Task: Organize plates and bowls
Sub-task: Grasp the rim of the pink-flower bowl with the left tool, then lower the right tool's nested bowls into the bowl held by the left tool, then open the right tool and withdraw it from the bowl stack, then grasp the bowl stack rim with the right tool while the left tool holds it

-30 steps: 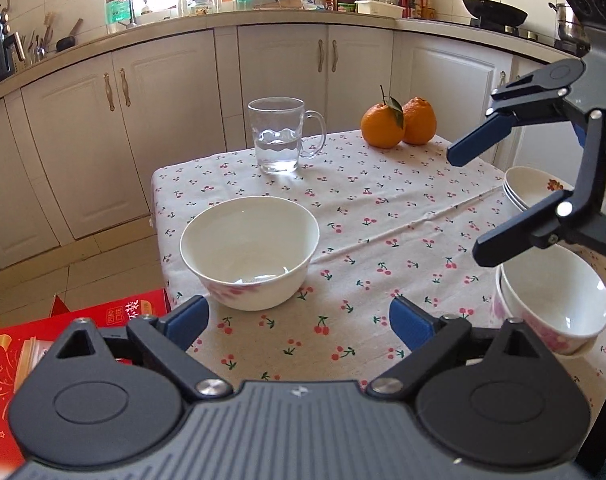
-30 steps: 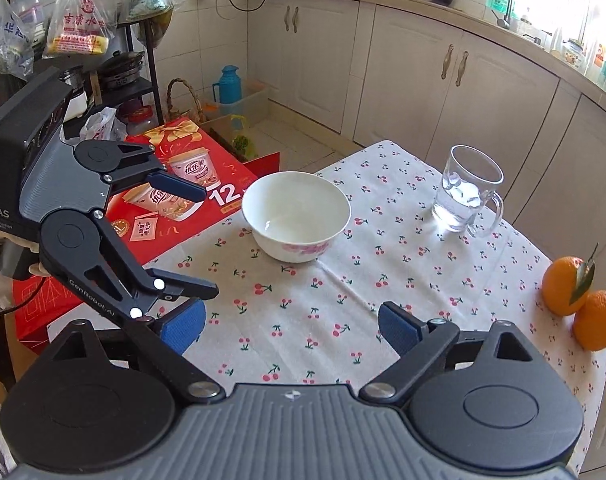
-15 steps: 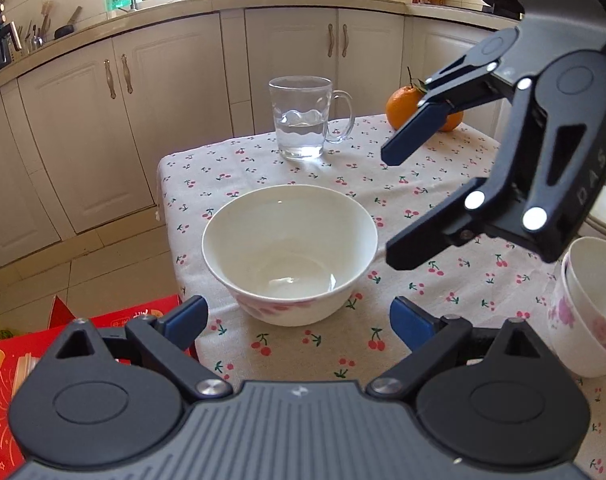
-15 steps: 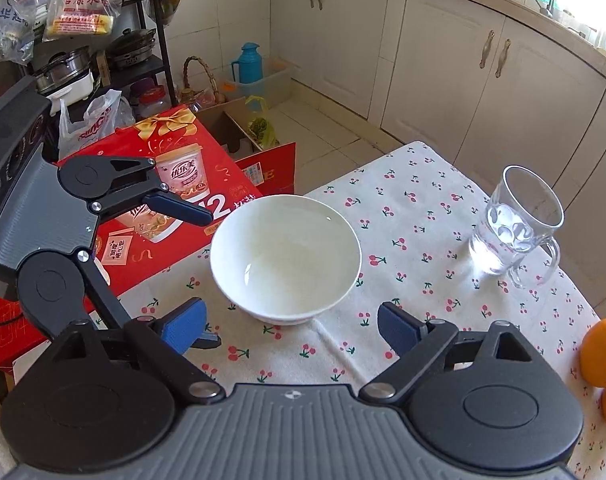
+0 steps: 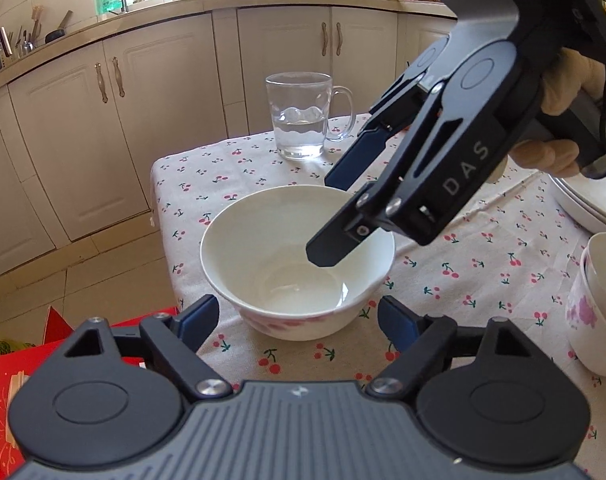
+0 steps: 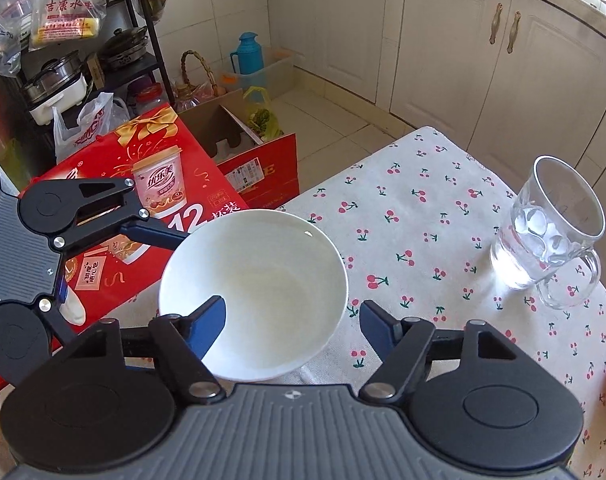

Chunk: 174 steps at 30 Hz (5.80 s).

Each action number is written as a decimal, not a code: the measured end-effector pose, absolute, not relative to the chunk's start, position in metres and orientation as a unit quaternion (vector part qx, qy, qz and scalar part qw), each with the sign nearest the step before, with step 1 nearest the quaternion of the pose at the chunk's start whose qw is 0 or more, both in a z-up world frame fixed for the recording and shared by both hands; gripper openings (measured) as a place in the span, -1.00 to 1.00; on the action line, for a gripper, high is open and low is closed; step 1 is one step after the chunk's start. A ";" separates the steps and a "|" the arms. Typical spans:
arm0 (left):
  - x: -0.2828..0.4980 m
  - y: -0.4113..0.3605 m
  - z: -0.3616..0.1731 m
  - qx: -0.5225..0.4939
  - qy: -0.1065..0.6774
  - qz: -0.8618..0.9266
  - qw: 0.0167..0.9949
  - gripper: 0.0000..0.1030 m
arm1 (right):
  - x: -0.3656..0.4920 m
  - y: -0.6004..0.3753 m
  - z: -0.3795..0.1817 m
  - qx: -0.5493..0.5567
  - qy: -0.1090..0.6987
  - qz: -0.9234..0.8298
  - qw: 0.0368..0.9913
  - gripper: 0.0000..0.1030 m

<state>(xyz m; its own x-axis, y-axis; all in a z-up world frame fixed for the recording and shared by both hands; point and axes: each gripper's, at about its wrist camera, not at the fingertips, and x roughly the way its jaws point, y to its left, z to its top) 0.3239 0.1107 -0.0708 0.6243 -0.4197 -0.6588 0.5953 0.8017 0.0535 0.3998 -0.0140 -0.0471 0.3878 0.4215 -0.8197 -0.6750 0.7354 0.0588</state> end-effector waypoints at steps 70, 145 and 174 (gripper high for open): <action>0.160 0.003 0.002 0.166 0.317 -0.401 0.843 0.55 | 0.186 -0.146 0.015 -0.080 0.395 0.269 0.875 0.12; 0.185 0.004 -0.063 0.224 0.354 -0.463 0.781 0.88 | 0.132 -0.154 -0.072 -0.189 0.384 0.282 0.858 1.00; 0.207 -0.007 -0.067 0.282 0.323 -0.578 0.694 0.59 | 0.166 -0.147 -0.075 -0.219 0.402 0.380 0.804 0.70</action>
<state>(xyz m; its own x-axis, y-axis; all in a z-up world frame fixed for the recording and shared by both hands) 0.2075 -0.0069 -0.0666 0.1224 -0.6207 -0.7744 0.9848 0.1729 0.0171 0.1661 -0.1465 -0.0746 0.3875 0.4354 -0.8126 -0.7872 0.6150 -0.0458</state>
